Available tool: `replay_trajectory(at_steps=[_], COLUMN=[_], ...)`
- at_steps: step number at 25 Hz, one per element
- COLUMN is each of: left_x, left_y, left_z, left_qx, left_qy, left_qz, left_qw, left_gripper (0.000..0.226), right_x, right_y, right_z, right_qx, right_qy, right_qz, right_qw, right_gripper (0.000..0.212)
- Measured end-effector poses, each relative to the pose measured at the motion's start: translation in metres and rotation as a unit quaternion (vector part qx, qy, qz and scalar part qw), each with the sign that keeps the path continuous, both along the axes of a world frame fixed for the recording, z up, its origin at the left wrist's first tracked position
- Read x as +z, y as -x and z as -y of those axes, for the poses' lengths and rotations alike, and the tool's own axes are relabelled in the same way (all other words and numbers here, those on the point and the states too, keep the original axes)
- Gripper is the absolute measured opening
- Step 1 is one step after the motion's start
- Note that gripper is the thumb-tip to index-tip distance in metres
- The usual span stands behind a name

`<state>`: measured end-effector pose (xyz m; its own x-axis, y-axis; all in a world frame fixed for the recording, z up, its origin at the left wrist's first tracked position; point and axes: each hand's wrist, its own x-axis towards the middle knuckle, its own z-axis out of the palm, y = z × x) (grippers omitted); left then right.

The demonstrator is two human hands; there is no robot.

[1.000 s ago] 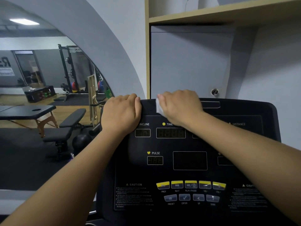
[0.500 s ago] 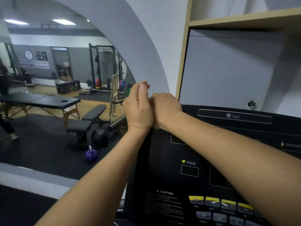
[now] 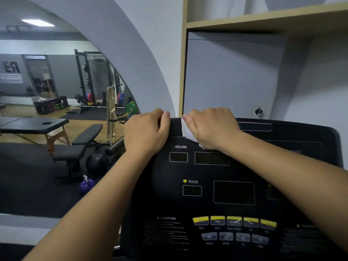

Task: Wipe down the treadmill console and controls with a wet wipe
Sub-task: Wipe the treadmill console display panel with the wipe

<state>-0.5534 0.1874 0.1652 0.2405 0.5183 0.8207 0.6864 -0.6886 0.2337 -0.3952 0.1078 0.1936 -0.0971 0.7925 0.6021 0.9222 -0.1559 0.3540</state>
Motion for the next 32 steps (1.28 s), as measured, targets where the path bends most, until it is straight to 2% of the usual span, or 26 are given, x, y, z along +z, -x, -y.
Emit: replay_trajectory(at_steps=[4, 12, 19, 22, 24, 32], left_x=[-0.002, -0.002, -0.002, -0.002, -0.002, -0.002], left_y=[-0.003, -0.006, -0.004, -0.006, -0.008, -0.006], left_z=[-0.005, 0.002, 0.001, 0.003, 0.004, 0.003], left_qx=[0.034, 0.06, 0.066, 0.086, 0.097, 0.046], left_qy=[-0.023, 0.001, -0.011, -0.025, -0.028, -0.039], left_qz=[-0.018, -0.017, -0.01, -0.005, -0.009, -0.008], left_qw=[0.999, 0.998, 0.998, 0.996, 0.995, 0.998], left_gripper=[0.047, 0.053, 0.052, 0.046, 0.043, 0.041], right_x=[-0.001, -0.01, -0.017, -0.016, -0.014, -0.006], right_y=[-0.048, -0.152, -0.189, -0.178, -0.156, -0.028], right_z=[0.025, 0.1, 0.129, 0.121, 0.107, 0.017], right_qx=[-0.019, -0.098, -0.148, -0.163, -0.158, -0.037], right_qy=[0.0, -0.027, -0.05, -0.057, -0.057, -0.028], right_qz=[-0.017, -0.07, -0.083, -0.062, -0.064, -0.041], right_qw=[1.0, 0.992, 0.984, 0.983, 0.984, 0.998], right_gripper=[0.051, 0.047, 0.046, 0.058, 0.056, 0.054])
